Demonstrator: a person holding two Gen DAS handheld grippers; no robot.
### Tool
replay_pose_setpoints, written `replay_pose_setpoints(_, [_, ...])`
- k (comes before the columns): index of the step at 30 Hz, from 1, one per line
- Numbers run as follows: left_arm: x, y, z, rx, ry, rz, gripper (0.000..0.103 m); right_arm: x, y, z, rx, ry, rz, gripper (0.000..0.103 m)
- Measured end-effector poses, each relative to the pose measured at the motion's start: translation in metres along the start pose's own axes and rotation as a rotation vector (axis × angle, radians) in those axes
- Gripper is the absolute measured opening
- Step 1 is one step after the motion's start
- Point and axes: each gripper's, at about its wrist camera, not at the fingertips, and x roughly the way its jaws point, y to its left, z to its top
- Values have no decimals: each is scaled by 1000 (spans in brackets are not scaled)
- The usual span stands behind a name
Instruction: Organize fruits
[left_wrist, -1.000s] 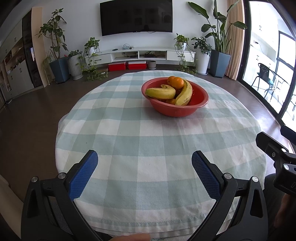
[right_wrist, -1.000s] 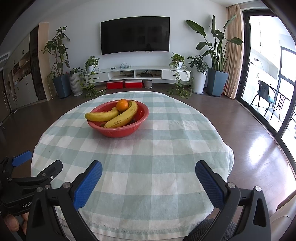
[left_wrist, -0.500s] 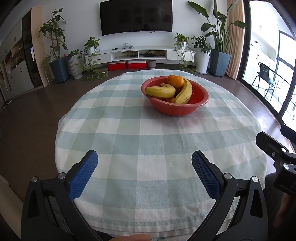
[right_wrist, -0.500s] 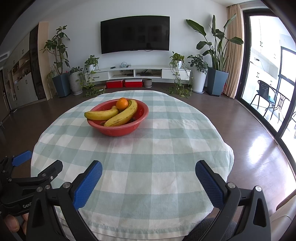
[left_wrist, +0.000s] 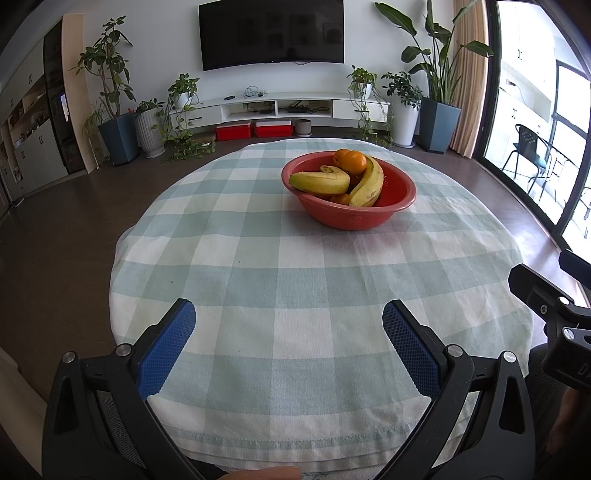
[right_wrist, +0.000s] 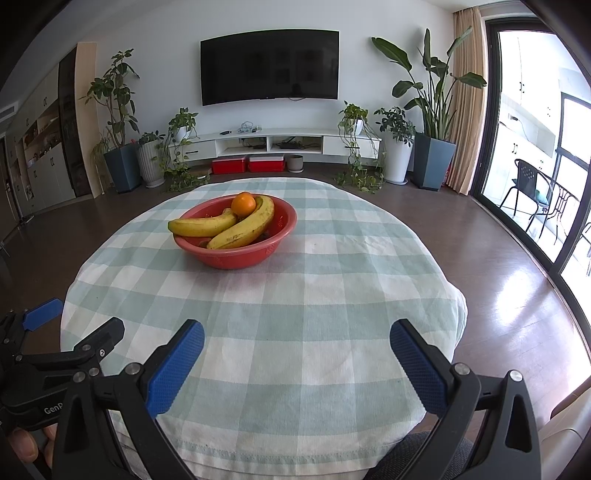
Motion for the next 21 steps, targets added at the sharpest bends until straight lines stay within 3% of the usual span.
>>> replay_pose_setpoints(21, [-2,-1,-7,2,-24,6,103,-4,0,-8,-1,16,1,103])
